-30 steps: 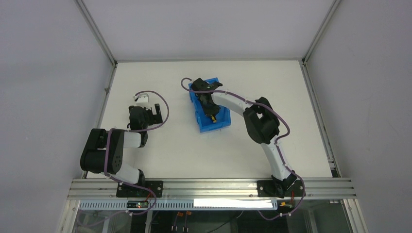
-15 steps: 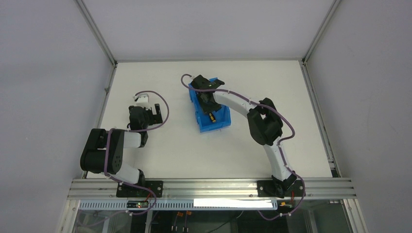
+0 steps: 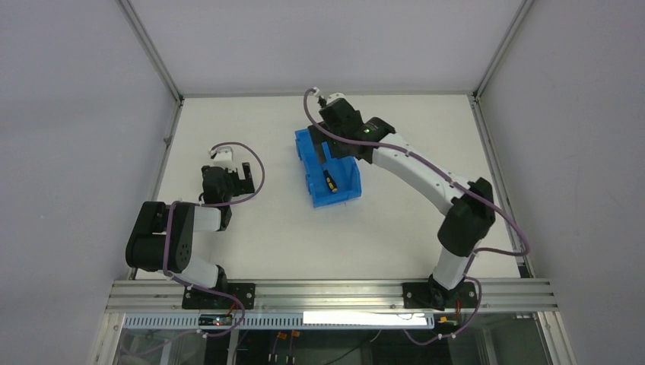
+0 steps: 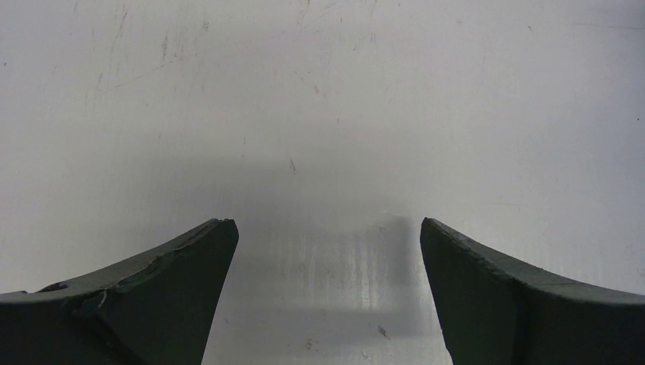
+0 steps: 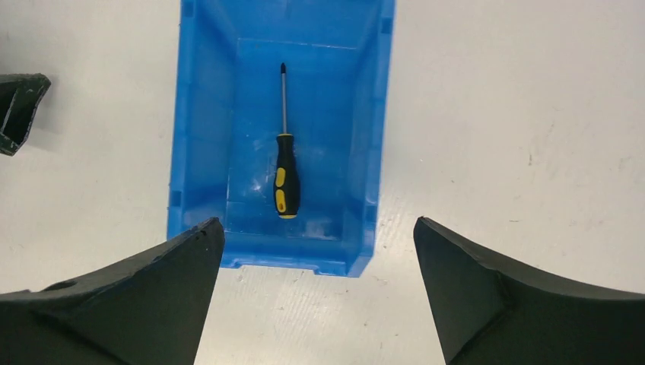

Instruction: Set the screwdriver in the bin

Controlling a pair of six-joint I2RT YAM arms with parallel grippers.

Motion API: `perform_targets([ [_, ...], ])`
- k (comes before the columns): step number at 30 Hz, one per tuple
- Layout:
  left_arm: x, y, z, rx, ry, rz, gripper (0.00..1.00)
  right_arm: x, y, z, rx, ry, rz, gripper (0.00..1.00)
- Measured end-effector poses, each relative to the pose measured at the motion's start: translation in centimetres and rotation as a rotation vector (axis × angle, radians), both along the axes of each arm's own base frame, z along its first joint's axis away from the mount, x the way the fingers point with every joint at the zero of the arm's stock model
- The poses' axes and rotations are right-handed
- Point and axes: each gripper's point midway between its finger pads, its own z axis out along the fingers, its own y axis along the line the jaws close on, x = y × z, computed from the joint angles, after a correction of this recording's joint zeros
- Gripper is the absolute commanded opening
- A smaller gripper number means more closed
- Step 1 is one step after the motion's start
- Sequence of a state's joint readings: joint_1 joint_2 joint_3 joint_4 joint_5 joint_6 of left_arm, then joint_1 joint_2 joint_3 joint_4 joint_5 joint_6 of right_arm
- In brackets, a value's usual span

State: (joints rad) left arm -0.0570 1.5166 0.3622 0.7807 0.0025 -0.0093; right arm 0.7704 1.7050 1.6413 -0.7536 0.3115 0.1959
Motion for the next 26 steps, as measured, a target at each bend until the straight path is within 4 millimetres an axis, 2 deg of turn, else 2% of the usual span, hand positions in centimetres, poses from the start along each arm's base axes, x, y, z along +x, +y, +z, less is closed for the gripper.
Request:
perform_targets([
  [3, 0.0, 0.0, 0.0, 0.0, 0.0, 0.0, 1.0, -0.3, -2.2, 0.8, 0.045, -0.058, -0.023, 0.99],
  [5, 0.0, 0.0, 0.0, 0.0, 0.0, 0.0, 1.0, -0.3, -4.5, 0.0, 0.067, -0.078, -0.059, 0.99],
  [11, 0.0, 0.0, 0.0, 0.0, 0.0, 0.0, 1.0, -0.7, -13.5, -4.5, 0.097, -0.108, -0.249, 0.99],
  [14, 0.0, 0.0, 0.0, 0.0, 0.0, 0.0, 1.0, -1.4, -17.4, -6.7, 0.11, -0.127, -0.348, 0.99],
  [16, 0.0, 0.0, 0.0, 0.0, 0.0, 0.0, 1.0, -1.9, -19.3, -8.0, 0.107, -0.139, -0.405, 0.99],
  [21, 0.0, 0.0, 0.0, 0.0, 0.0, 0.0, 1.0, -2.8, -21.7, -10.4, 0.059, -0.162, -0.495, 0.99],
  [26, 0.0, 0.0, 0.0, 0.0, 0.0, 0.0, 1.0, -2.4, -22.6, -10.4, 0.038, -0.207, -0.541, 0.99],
])
